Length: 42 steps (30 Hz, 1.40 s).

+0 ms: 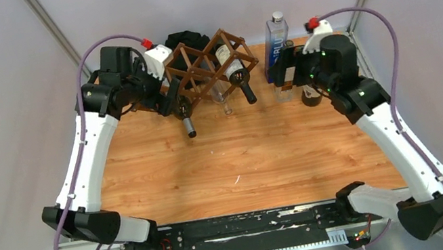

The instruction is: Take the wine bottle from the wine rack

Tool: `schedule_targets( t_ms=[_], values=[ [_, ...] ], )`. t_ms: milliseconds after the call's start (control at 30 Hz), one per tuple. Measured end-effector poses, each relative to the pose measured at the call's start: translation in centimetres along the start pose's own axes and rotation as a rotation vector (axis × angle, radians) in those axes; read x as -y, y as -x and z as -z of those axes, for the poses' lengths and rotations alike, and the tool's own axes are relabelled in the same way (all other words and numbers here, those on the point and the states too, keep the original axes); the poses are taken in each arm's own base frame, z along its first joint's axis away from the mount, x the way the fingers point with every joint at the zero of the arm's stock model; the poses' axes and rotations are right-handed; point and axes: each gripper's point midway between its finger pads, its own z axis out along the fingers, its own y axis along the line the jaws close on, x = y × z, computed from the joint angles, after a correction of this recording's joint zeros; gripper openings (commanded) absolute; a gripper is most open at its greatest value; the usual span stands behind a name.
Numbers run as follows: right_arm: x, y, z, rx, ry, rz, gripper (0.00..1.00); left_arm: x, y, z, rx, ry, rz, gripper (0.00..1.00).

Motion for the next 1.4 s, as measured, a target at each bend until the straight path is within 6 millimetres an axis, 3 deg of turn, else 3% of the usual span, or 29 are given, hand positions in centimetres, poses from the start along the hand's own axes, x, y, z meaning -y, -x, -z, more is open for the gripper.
schedule_targets(
  t_ms=[100,200,467,700,1033,1133,1400],
  values=[
    [-3.3,-0.6,-1.1,-0.049,0.057,0.057,0.99,-0.2,-0.2,-0.3,-0.01,-0.002,0.017,1.0],
    [-5.0,-1.9,-3.3,-0.116,0.074,0.098,0.99,-0.2,-0.2,-0.3,-0.01,-0.001,0.023,1.0],
    [-4.2,-7.6,-10.2,-0.334,0.017,0.175,0.96,-0.4,-0.4,-0.2,-0.011,0.005,0.025,1.0],
    [-3.8,-10.2,-14.4,-0.423,0.003,0.214,0.89,-0.3,-0.4,0.0,-0.007,0.005,0.024,1.0],
    [-3.5,-14.6,-16.9,-0.534,0.02,0.21,0.77,-0.2,-0.3,0.2,0.0,0.003,0.019,1.0],
    [-3.4,-15.9,-17.3,-0.564,0.029,0.206,0.66,-0.2,-0.4,0.2,-0.003,0.002,0.018,1.0],
    [-3.8,-16.6,-17.5,-0.567,0.056,0.194,0.38,0.1,-0.9,-0.1,-0.012,-0.014,0.013,1.0]
  ],
)
